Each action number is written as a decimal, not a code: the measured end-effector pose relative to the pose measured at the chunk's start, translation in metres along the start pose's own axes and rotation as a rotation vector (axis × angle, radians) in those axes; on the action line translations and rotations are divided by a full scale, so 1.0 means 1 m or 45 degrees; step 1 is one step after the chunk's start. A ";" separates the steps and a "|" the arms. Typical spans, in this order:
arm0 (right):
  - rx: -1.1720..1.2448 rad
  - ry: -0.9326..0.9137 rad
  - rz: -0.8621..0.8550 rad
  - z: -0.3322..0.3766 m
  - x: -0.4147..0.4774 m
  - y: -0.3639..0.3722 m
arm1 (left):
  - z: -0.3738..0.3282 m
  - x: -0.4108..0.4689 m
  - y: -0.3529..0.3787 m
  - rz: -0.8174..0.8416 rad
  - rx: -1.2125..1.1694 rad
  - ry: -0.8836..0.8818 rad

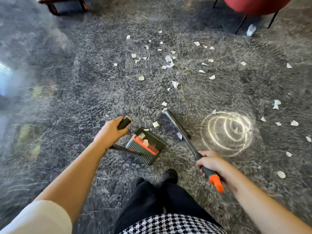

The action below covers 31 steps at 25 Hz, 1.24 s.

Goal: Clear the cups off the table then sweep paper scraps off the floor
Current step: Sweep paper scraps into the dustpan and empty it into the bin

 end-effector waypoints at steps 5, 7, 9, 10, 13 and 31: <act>-0.304 -0.084 0.177 0.039 -0.010 0.017 | -0.006 0.029 -0.010 0.018 0.010 0.015; -0.387 -0.102 0.266 0.049 -0.022 0.022 | -0.004 0.034 -0.013 0.027 0.024 0.020; -0.379 -0.102 0.318 0.055 -0.034 0.017 | -0.001 0.039 -0.017 0.039 0.022 0.033; -0.353 -0.097 0.328 0.057 -0.040 0.012 | 0.001 0.041 -0.020 0.048 0.014 0.041; -0.246 -0.081 0.289 0.062 -0.057 -0.001 | 0.007 0.043 -0.028 0.083 0.003 0.081; 0.004 -0.074 -0.244 0.121 0.015 -0.024 | 0.019 0.111 -0.071 0.083 0.018 0.173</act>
Point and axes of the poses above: each hand's wrist, its own x-axis towards the middle knuckle, its own y-axis out of the palm, z = x × y, the point moved 4 cm from there along x, towards the middle knuckle, and after that the axes turned 1 degree about -z, right-handed, at the moved point
